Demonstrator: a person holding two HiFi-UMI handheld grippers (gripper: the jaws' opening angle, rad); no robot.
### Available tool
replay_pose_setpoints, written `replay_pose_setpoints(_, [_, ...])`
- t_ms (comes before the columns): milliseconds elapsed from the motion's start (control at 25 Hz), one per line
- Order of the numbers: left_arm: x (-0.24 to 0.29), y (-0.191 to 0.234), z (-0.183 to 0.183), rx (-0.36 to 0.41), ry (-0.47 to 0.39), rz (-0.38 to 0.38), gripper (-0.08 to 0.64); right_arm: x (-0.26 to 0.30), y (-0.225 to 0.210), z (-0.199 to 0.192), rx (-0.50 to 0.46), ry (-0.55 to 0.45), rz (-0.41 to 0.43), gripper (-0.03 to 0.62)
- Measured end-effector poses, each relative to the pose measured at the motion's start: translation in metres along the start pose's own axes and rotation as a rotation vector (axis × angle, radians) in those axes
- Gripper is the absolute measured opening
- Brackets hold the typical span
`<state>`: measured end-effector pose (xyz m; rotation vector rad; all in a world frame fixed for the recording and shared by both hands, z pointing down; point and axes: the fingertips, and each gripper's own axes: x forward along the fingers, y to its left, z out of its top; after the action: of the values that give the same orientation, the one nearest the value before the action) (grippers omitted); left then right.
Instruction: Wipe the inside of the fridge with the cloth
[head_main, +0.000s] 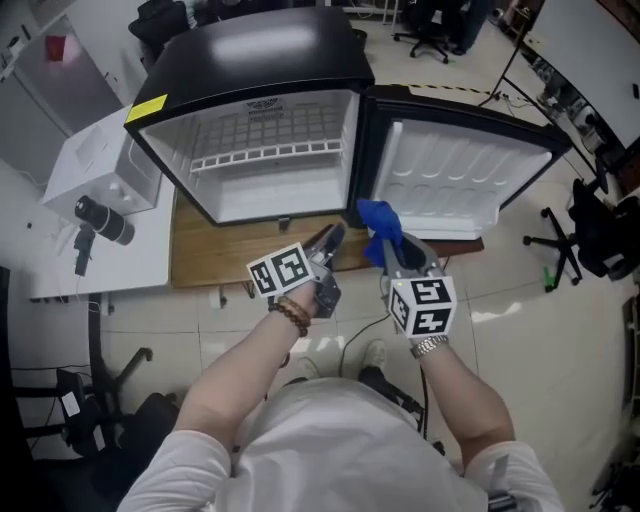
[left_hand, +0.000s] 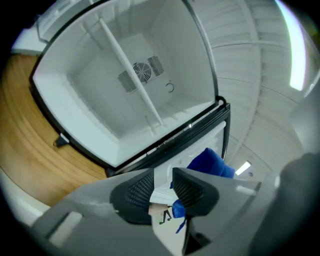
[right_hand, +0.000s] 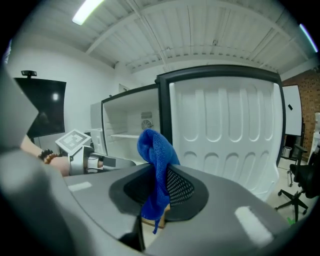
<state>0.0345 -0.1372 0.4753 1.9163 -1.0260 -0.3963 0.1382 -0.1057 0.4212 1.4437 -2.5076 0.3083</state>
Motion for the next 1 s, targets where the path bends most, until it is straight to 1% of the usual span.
replay_pose_setpoints(240, [-0.075,-0.013,0.061,0.232,-0.071,0.025,0.091,0.012,0.068,0.035,-0.018,-0.059,0.066,0.057])
replay_pose_setpoints(400, [-0.112,-0.032,0.083,0.404,-0.097,0.059,0.072,0.012,0.104,0.053,-0.041,-0.083,0.123,0.057])
replay_pose_setpoints(560, [-0.139,-0.059,0.089,0.562,-0.129,0.094,0.057,0.005,0.127,0.068,-0.069,-0.105,0.193,0.058])
replay_pose_setpoints(720, [-0.16,-0.086,0.088,0.699,-0.173,0.167,0.04,-0.01,0.139,0.082,-0.088,-0.131,0.245,0.058])
replay_pose_setpoints(880, [-0.183,-0.109,0.082,0.787,-0.223,0.23,0.005,-0.027,0.15,0.088,-0.095,-0.15,0.288,0.058])
replay_pose_setpoints(1000, [-0.194,-0.123,0.072,0.836,-0.23,0.273,0.005,-0.042,0.154,0.083,-0.091,-0.155,0.309,0.058])
